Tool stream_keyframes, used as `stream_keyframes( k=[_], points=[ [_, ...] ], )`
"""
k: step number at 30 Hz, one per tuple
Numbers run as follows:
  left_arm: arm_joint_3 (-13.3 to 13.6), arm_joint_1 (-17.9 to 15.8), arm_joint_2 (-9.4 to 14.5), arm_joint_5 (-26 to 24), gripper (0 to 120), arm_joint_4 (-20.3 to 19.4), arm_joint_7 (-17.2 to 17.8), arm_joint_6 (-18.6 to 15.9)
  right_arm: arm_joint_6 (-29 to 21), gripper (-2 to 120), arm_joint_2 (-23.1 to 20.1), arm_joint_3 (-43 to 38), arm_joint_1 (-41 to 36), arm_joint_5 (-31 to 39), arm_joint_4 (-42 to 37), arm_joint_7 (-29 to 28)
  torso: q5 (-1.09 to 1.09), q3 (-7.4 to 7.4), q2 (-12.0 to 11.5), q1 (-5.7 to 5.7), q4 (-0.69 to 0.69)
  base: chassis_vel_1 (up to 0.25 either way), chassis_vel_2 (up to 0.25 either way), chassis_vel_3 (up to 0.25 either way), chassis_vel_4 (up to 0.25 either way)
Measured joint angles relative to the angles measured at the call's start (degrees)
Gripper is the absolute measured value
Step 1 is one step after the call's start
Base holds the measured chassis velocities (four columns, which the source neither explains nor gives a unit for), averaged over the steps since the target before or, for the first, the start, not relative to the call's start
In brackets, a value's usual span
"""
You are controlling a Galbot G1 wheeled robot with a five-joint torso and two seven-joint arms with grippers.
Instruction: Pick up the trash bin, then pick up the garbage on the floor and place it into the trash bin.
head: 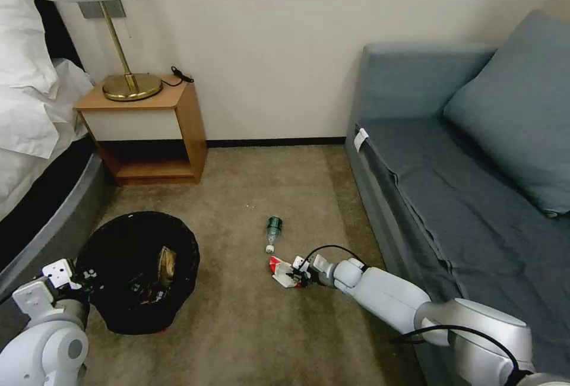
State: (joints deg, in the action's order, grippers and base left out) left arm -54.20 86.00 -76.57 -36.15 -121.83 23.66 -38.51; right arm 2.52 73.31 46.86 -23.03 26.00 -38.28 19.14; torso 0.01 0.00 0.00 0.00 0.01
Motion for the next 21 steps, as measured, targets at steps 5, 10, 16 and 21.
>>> stream_keyframes(
  k=[5, 10, 16, 21],
  points=[
    [0.3, 0.0, -0.2, 0.1, 3, -0.1, 0.0, -0.2, -0.5, 0, -2.8, 0.5, 0.0, 1.2, -4.2, -0.5, -0.01, 0.0, 0.0, 0.0, -0.01, 0.0, 0.0, 0.0, 0.0],
    [0.0, 0.0, 0.1, 0.1, 3, -0.4, 0.1, -0.3, -1.0, 0, -6.2, 0.4, 0.0, 2.4, -9.5, -1.7, 0.0, 0.0, 0.0, 0.0, -0.02, 0.0, 0.0, 0.0, 0.0],
    [-0.2, -0.3, 0.4, -0.2, 3, -0.4, 0.2, -0.4, -2.1, 0, -13.9, -3.5, 3.9, 5.3, -23.2, -5.9, -0.02, 0.01, 0.0, 0.0, -0.04, 0.0, 0.0, 0.0, 0.0],
    [0.1, -0.5, 0.4, -0.2, 3, -0.4, 0.2, -0.4, -6.2, 0, -17.1, -6.4, 7.1, 11.8, -38.6, -9.4, -0.03, 0.0, 0.0, 0.0, -0.02, 0.0, 0.0, 0.0, 0.0]
  ],
)
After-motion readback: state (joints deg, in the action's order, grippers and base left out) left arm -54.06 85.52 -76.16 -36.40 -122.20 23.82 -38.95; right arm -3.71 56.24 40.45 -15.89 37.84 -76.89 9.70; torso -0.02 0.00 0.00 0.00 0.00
